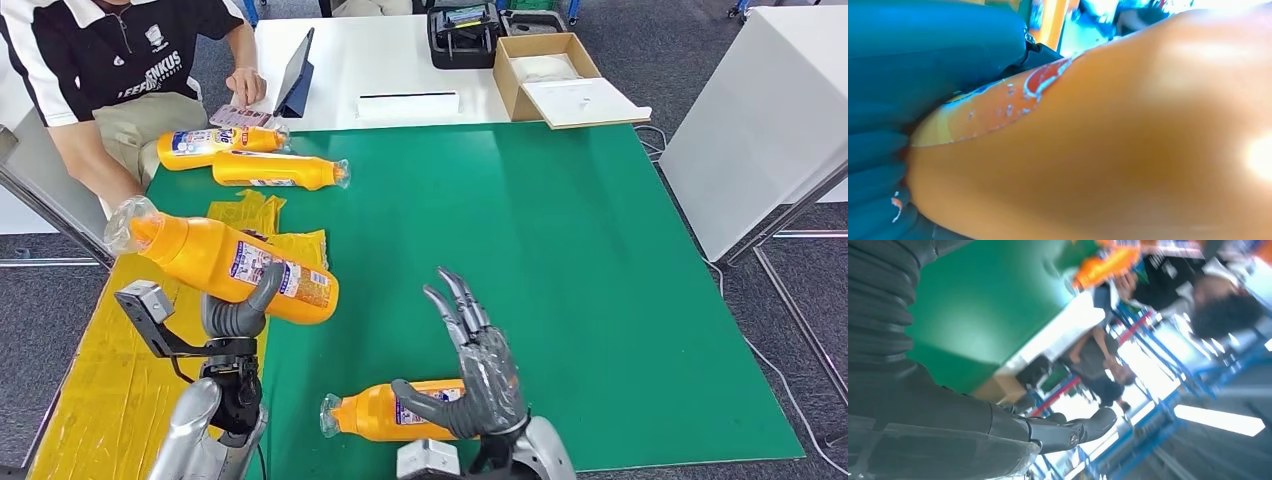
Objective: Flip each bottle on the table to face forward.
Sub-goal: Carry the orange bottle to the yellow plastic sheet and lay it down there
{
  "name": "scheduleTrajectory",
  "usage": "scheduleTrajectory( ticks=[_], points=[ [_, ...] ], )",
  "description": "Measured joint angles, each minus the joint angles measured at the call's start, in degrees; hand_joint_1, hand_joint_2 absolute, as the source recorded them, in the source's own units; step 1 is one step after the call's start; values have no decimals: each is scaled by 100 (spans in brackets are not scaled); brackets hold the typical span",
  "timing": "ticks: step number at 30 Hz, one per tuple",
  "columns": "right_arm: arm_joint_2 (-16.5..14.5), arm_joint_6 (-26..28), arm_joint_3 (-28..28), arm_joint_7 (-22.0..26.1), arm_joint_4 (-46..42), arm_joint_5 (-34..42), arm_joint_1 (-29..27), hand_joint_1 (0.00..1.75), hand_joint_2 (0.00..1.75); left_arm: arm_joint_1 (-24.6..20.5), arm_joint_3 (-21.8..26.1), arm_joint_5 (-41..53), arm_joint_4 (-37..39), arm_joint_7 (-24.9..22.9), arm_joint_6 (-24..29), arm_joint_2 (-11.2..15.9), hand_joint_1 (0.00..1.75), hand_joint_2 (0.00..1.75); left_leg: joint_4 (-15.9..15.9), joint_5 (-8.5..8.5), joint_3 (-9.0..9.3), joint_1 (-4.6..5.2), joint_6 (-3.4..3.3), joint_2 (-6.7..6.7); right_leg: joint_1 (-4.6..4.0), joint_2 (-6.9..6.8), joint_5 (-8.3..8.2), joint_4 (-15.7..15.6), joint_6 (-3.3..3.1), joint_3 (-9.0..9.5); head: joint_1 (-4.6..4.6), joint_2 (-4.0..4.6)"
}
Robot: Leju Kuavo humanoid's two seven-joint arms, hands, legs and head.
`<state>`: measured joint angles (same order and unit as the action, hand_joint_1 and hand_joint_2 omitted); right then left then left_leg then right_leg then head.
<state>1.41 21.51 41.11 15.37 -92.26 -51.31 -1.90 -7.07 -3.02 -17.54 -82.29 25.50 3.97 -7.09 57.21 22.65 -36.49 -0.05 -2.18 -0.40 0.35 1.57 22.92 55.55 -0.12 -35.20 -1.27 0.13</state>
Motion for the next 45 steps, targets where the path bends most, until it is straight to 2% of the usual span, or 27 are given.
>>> scheduleTrajectory(
  ticks=[5, 7, 10, 12, 14, 19, 21, 30, 32, 33, 34, 37, 38, 39, 41, 43, 45],
  points=[
    [313, 244, -224, 149, -903, -7, -458, 0, 175, -3, 77, 914, -42, 320, 734, 67, 175, 175, 0, 2, 0, -1, -2, 1, -1, 1, 0, 0, 0, 0, -1, 0],
    [433, 333, -310, 163, -1148, 4, -572, 0, 175, -6, 115, 1747, -99, 491, 1291, 113, 175, 175, 0, 2, 1, -2, -2, 1, -2, 1, 0, 0, 0, 0, -1, 0],
    [626, 367, -440, 173, -1414, 71, -699, 0, 175, -77, 159, 3580, -140, 631, 2382, 219, 175, 175, 0, 0, 3, -3, -1, 0, -3, 1, 0, 0, 0, 0, -1, 0],
    [742, 382, -514, 178, -1521, 127, -756, 0, 175, -201, 164, 4936, -83, 496, 3027, 327, 175, 175, 0, -1, 4, -3, 0, 0, -3, 0, 0, 0, 0, 1, -1, 0],
    [837, 403, -574, 168, -1587, 173, -809, 0, 175, -362, 165, 6222, 67, 260, 3421, 450, 175, 175, -1, -2, 7, -3, 0, 0, -3, 1, 0, 0, -1, 3, -1, 0],
    [993, 404, -688, 104, -1660, 219, -889, 0, 175, -648, 262, 9805, 409, -639, 3568, 625, 175, 175, -1, -3, 9, -2, 2, 4, -2, 4, -1, 1, -1, 6, 1, 0],
    [1031, 390, -705, 96, -1670, 225, -898, 0, 175, -701, 267, 10694, 469, -918, 3569, 689, 175, 175, 0, -3, 9, -1, 2, 6, -2, 5, -1, 1, 0, 6, -1, 0],
    [1107, 381, -773, 93, -1691, 234, -925, 0, 175, -800, 269, 10759, 610, -1056, 3584, 812, 175, 175, -1, -1, 8, -2, 1, 7, -2, 6, -1, 1, 0, 5, -1, 0],
    [1111, 366, -787, 97, -1692, 246, -926, 0, 175, -835, 198, 10758, 664, -1332, 3584, 907, 175, 175, 0, -1, 10, -2, 2, 6, -3, 5, -1, 0, -1, 2, 1, 0],
    [1111, 343, -793, 109, -1693, 259, -926, 0, 175, -897, 78, 10759, 737, -1695, 3577, 1016, 175, 175, 0, -2, 11, -3, 3, 6, -3, 6, -1, -1, -1, -3, 2, 0],
    [1112, 304, -799, 130, -1696, 279, -925, 0, 175, -1023, -166, 10761, 891, -2315, 3569, 1190, 175, 175, 0, -4, 11, -3, 4, 9, -4, 6, -3, -1, -3, -7, 1, 0],
    [1112, 151, -839, 223, -1704, 363, -916, 0, 175, -1635, -1494, 10761, 1770, -4604, 3550, 1800, 175, 175, -2, -8, 15, -5, 6, 14, -3, 6, -11, 0, -15, 3, -3, 0],
    [1111, 109, -860, 247, -1705, 383, -914, 0, 175, -1800, -1971, 10760, 2111, -5007, 3546, 1955, 175, 175, -3, -10, 17, -6, 7, 14, -4, 6, -12, 1, -17, 9, -3, 0],
    [1110, 74, -880, 262, -1706, 394, -913, 0, 175, -1910, -2355, 10760, 2413, -5140, 3533, 2065, 175, 175, -3, -12, 19, -7, 9, 15, -5, 8, -12, 2, -18, 12, -1, 0],
    [1106, 19, -926, 281, -1707, 374, -925, 0, 175, -2011, -2852, 10765, 2980, -4818, 3442, 2203, 175, 175, -4, -14, 19, -7, 14, 21, -6, 19, -13, 4, -18, 10, 0, 0],
    [1097, -21, -956, 279, -1707, 306, -959, 0, 175, -2047, -2994, 10760, 3446, -4392, 3246, 2268, 175, 175, -3, -12, 19, -6, 17, 29, -5, 33, -14, 4, -19, 6, 1, 0],
    [1079, -48, -968, 237, -1709, 223, -1001, 0, 175, -2091, -2965, 10750, 3783, -4174, 2962, 2299, 175, 175, -2, -11, 18, -6, 18, 29, -5, 35, -14, 3, -18, 2, -1, 0]
  ],
)
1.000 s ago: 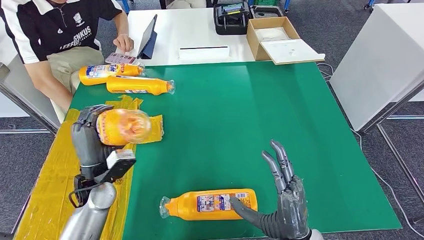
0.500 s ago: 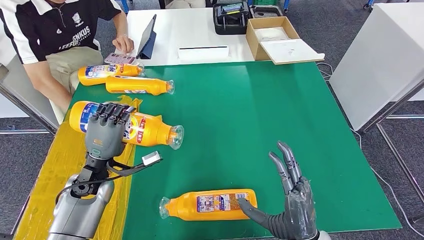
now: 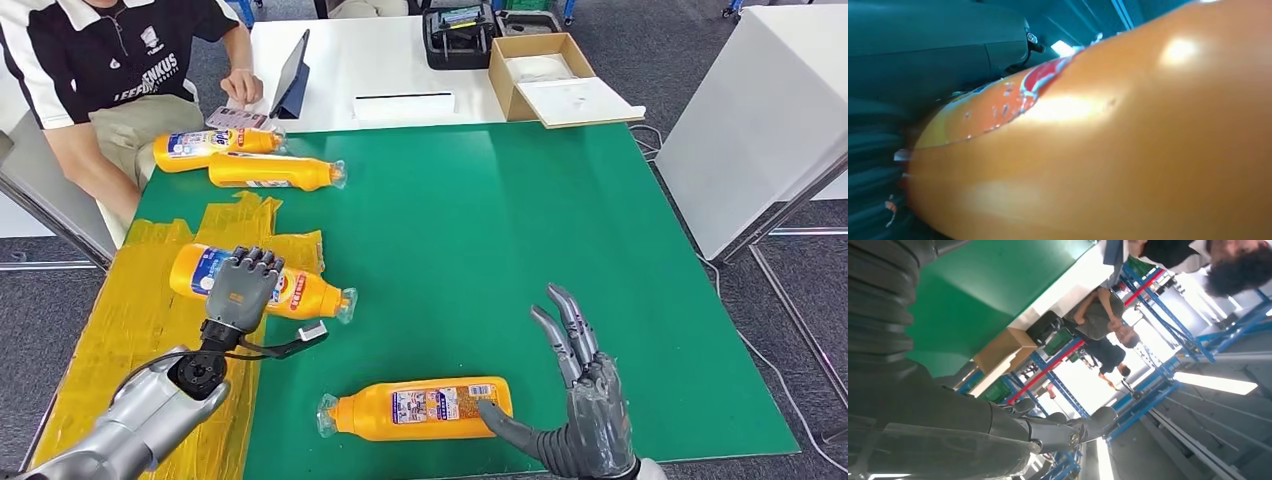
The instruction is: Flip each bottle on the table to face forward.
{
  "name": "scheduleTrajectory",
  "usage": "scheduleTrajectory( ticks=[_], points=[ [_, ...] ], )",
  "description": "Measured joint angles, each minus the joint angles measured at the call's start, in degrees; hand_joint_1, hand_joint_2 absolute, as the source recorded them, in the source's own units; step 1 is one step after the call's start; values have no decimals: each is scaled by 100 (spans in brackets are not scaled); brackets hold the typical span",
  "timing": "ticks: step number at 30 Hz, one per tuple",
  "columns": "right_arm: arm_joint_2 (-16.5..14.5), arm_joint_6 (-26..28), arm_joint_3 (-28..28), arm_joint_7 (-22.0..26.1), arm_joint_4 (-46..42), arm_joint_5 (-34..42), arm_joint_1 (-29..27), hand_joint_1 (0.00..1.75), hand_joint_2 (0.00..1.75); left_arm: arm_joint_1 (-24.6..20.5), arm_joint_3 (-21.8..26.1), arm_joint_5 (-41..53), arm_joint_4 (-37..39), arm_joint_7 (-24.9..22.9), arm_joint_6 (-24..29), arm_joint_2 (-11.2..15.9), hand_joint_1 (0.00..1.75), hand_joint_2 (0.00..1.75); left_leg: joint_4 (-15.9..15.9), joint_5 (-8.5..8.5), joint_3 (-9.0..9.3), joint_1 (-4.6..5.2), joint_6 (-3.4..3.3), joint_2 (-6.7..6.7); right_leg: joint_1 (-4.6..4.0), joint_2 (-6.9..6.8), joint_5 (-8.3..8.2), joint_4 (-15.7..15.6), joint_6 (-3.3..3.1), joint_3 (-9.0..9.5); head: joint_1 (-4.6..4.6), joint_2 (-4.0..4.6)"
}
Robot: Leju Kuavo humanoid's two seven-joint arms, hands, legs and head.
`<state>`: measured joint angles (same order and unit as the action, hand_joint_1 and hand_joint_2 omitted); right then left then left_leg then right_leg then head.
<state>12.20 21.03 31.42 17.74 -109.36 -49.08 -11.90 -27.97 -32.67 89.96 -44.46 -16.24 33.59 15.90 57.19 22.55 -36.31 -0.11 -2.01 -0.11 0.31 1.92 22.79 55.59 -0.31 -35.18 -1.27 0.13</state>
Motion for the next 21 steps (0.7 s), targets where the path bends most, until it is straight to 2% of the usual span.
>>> scheduleTrajectory(
  ticks=[5, 11, 12, 15, 16, 20, 21],
  points=[
    [-78, -103, -48, -194, -68, -183, -32, 0, 175, -237, 227, -20, 546, 237, -730, -31, 175, 175, 0, 0, -4, -1, 0, -15, -1, -14, 2, 0, 0, 0, 1, 0],
    [-183, -271, -167, -322, -178, -284, -34, 0, 175, -548, 463, -18, 966, 302, -1065, -172, 175, 175, 0, -3, -2, 0, 1, -15, 0, -14, -1, 0, -1, 2, 1, 0],
    [-196, -293, -191, -329, -194, -301, -36, 0, 175, -578, 503, -17, 1017, 282, -1087, -197, 157, 175, 0, -4, -2, 0, 2, -15, 0, -14, -1, 0, 0, 2, 2, 0],
    [-225, -323, -262, -334, -229, -337, -60, 0, 175, -627, 646, -15, 1131, 241, -1136, -259, 26, 175, 0, -5, -2, 0, 2, -14, 0, -14, -2, 0, 0, 2, 1, 0],
    [-232, -324, -279, -334, -234, -341, -71, 0, 175, -632, 702, -15, 1158, 244, -1152, -278, 0, 175, 0, -5, -2, 0, 2, -14, 0, -14, -2, 0, 0, 2, 1, 0],
    [-265, -350, -308, -329, -238, -357, -90, 0, 175, -644, 946, -8, 1247, 301, -1405, -356, 0, 175, 0, -4, -3, -1, 3, -14, 0, -14, -1, 0, 0, 2, -1, 0],
    [-272, -361, -309, -328, -237, -361, -89, 0, 175, -657, 991, -3, 1269, 316, -1500, -374, 0, 131, 0, -4, -3, -1, 3, -15, 0, -14, -1, 0, 0, 2, 0, 0]
  ],
)
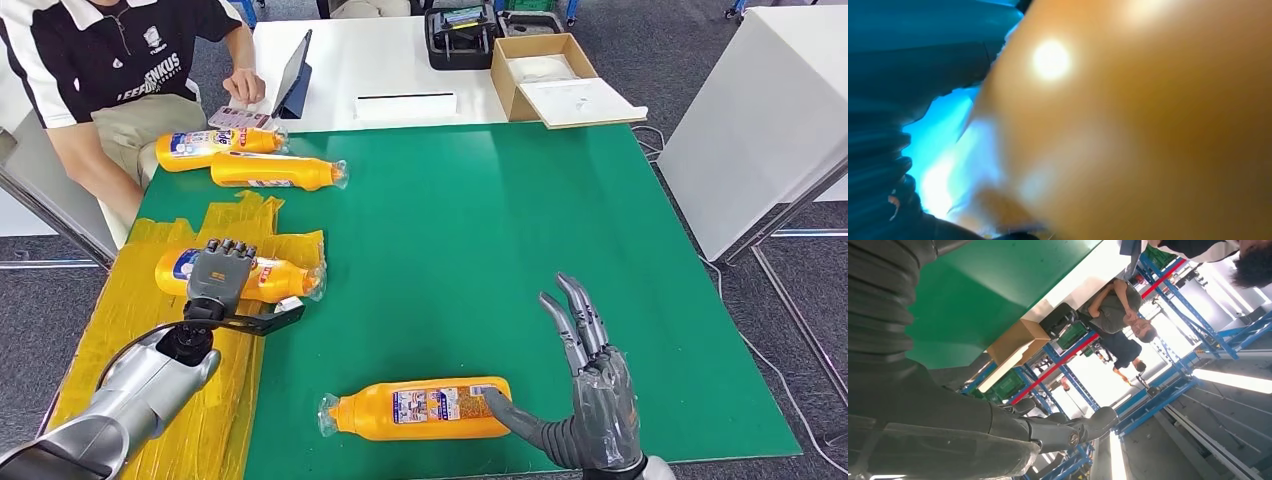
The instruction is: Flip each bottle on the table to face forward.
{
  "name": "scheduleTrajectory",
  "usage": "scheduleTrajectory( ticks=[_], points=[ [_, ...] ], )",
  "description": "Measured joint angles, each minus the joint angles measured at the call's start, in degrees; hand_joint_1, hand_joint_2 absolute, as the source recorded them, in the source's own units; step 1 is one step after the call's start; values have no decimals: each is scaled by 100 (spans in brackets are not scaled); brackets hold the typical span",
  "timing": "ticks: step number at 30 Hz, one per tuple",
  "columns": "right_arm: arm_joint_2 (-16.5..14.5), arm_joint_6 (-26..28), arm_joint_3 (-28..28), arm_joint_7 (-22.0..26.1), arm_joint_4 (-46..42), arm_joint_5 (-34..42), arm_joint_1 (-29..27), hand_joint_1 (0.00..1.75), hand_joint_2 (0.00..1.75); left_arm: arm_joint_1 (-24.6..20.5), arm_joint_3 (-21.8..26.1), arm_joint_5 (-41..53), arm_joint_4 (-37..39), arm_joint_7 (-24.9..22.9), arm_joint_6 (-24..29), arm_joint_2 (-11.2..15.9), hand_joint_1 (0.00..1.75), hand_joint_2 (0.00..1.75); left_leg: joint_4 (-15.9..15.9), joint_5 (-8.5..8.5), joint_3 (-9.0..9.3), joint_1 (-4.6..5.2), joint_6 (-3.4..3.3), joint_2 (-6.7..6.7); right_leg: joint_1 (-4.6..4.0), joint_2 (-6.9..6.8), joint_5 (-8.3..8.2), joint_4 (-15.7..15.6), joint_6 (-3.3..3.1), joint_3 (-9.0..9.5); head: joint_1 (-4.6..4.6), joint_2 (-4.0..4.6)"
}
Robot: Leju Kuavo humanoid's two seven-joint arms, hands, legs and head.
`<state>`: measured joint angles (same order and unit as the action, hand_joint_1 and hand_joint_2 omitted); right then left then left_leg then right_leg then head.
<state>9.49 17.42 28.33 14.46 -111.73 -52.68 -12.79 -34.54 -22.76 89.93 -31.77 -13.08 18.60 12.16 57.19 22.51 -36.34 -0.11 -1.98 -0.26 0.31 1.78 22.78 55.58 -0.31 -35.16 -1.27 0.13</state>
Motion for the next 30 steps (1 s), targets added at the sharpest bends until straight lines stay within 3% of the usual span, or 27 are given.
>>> scheduleTrajectory(
  ticks=[3, 9, 16, 20, 22, 25, 29, 30],
  points=[
    [-38, -68, -15, -1, 3, -38, 6, 0, 175, -99, 106, 5, 84, 59, -430, -58, 0, 0, -1, 1, 0, 0, 0, -1, 0, -1, 0, 0, 0, 2, 1, 0],
    [-137, -237, -104, -93, 26, -174, 39, 0, 175, -414, 221, 8, 237, 248, -1459, -132, 0, 0, -3, 1, 15, 0, -1, -8, 0, -6, 0, 0, -1, 22, -1, 0],
    [-177, -261, -143, -126, 37, -205, 41, 0, 175, -480, 294, 12, 265, 334, -1639, -156, 0, 0, -3, -7, 25, 0, -1, -10, -1, -14, 0, 2, -2, 31, 1, 0],
    [-179, -292, -164, -288, 50, -316, 16, 0, 175, -356, 469, -132, -8, 725, -1668, -161, 0, 0, -2, -8, 26, 2, -1, -10, 1, -15, 0, 2, -1, 33, 0, 0],
    [-178, -293, -180, -423, 51, -404, -26, 0, 175, -49, 628, -406, -598, 1131, -1668, -169, 0, 0, -1, -7, 25, 5, -1, -8, 3, -15, 0, 1, -1, 29, 0, 0],
    [-171, -293, -213, -628, 46, -520, -101, 0, 175, 675, 819, -1031, -2134, 1611, -1856, -219, 0, 0, 0, -6, 11, 7, -2, -3, 5, -13, 1, 1, 0, 15, 2, 0],
    [-166, -301, -270, -822, -2, -635, -194, 0, 175, 1356, 920, -1691, -4135, 1666, -1930, -265, 0, 0, 1, 5, -3, 10, -9, -3, 8, -10, 2, -1, 2, 2, 1, 0],
    [-166, -302, -278, -858, -22, -663, -222, 0, 175, 1450, 946, -1859, -4505, 1676, -1921, -271, 0, 44, 1, 8, -3, 10, -12, -3, 8, -11, 3, -1, 3, 2, 1, 0]
  ],
)
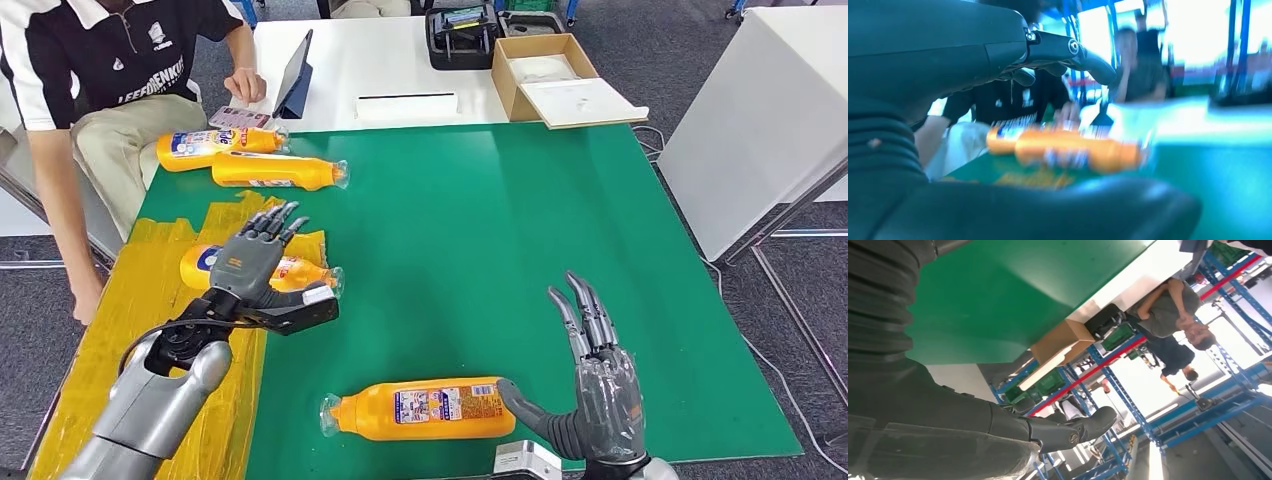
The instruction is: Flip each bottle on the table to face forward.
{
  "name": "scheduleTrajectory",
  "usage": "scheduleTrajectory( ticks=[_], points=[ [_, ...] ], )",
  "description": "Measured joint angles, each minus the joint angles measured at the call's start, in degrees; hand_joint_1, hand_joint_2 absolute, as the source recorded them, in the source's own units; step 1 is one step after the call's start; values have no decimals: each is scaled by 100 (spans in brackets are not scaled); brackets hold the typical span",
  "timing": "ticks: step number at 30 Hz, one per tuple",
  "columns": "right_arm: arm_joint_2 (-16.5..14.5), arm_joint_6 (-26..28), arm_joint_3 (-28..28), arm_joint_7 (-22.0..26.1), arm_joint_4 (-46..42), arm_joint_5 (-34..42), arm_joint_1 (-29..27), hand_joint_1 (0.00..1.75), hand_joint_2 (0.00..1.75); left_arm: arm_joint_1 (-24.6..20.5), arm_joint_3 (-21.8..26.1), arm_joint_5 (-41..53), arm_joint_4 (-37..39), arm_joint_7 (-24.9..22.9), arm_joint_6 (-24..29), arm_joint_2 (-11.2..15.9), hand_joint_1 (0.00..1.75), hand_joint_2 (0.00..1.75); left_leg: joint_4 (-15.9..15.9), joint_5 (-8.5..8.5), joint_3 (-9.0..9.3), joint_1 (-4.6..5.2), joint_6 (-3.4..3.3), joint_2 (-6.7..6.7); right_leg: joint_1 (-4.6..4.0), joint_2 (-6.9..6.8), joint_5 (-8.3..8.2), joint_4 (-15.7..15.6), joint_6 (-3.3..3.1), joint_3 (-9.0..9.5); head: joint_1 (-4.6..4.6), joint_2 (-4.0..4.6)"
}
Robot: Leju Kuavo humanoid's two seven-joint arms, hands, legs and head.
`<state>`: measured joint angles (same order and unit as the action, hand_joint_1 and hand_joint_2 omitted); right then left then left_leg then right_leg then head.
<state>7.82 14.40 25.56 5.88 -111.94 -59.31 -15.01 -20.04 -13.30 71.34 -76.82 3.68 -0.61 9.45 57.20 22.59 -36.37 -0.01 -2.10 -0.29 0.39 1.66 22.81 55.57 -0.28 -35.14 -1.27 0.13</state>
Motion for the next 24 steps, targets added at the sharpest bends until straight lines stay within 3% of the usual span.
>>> scheduleTrajectory(
  ticks=[3, 8, 12, 18, 24],
  points=[
    [-1, 0, -8, -94, -55, -71, -55, 0, 175, 196, 91, -752, -804, 207, 71, -47, 0, 175, -1, 4, -1, -2, -6, -1, -1, -1, 2, 0, 1, 0, 0, 0],
    [-12, -19, -50, -175, -125, -126, -152, 0, 175, 555, 327, -2419, -1656, 709, 403, -236, 0, 175, -2, 6, 2, -6, -6, 2, -5, 3, 2, 0, 0, 1, -1, 0],
    [-19, -131, -68, -228, -111, -194, -146, 0, 175, 804, 439, -2683, -1986, 763, 784, -403, 0, 175, -2, 5, 2, -8, -5, 0, -7, 2, 3, 0, -1, 1, -1, 0],
    [6, -989, -3, -1151, 198, -1691, 16, 0, 175, 1037, 472, -3037, -2140, 898, 887, -718, 0, 175, -3, 3, 1, -6, -3, -1, -7, 1, 3, 0, -1, 1, 1, 0],
    [63, -1266, 164, -1353, 576, -1871, 188, 0, 175, 1104, 454, -3113, -2122, 961, 875, -945, 0, 175, -1, 3, 0, -4, -4, -2, -5, -1, 2, 0, 0, 1, -1, 0]
  ],
)
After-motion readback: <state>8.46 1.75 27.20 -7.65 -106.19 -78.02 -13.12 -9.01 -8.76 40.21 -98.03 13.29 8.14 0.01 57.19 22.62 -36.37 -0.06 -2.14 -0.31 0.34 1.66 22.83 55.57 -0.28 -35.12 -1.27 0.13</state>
